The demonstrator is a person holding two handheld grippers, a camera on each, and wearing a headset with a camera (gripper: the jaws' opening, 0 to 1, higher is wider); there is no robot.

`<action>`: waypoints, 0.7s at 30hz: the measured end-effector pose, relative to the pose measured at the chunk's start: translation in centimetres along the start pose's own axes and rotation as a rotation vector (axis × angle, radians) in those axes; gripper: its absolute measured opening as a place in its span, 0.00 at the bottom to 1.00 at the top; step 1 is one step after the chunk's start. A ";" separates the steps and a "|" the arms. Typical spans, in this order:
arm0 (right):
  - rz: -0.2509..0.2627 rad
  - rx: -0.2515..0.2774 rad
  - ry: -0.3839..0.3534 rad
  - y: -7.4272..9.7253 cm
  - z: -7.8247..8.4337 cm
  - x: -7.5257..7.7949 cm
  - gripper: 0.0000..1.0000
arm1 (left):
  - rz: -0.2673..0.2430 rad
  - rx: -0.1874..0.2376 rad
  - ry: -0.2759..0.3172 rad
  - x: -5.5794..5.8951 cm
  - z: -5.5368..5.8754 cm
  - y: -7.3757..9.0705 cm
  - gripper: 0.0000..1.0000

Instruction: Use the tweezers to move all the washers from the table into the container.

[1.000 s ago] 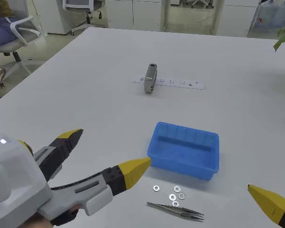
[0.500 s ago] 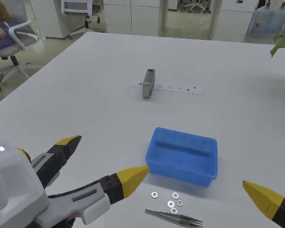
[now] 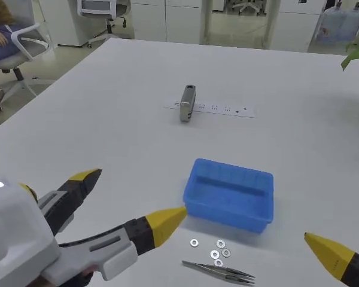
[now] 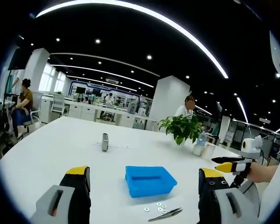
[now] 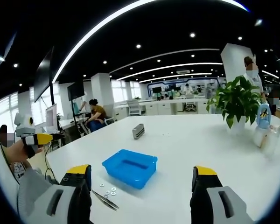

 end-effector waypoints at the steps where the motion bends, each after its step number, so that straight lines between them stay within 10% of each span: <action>1: 0.004 -0.007 0.023 -0.1 0.0 0.0 0.88 | 0.000 0.000 0.001 0.0 0.0 0.0 0.99; 21: 0.019 -0.014 0.067 -0.2 -0.2 0.2 0.87 | -0.009 -0.020 -0.009 -0.5 0.4 0.2 0.99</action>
Point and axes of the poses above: the centre of the closed fingertips' face, and the gripper's own axes: y roughly backward along the fingers, x roughly to its right, z roughly out of its underside, the point moved 6 cm from there along y, roughly backward along the fingers, and after that the axes turned 5 degrees about y, right-handed, at the moved point
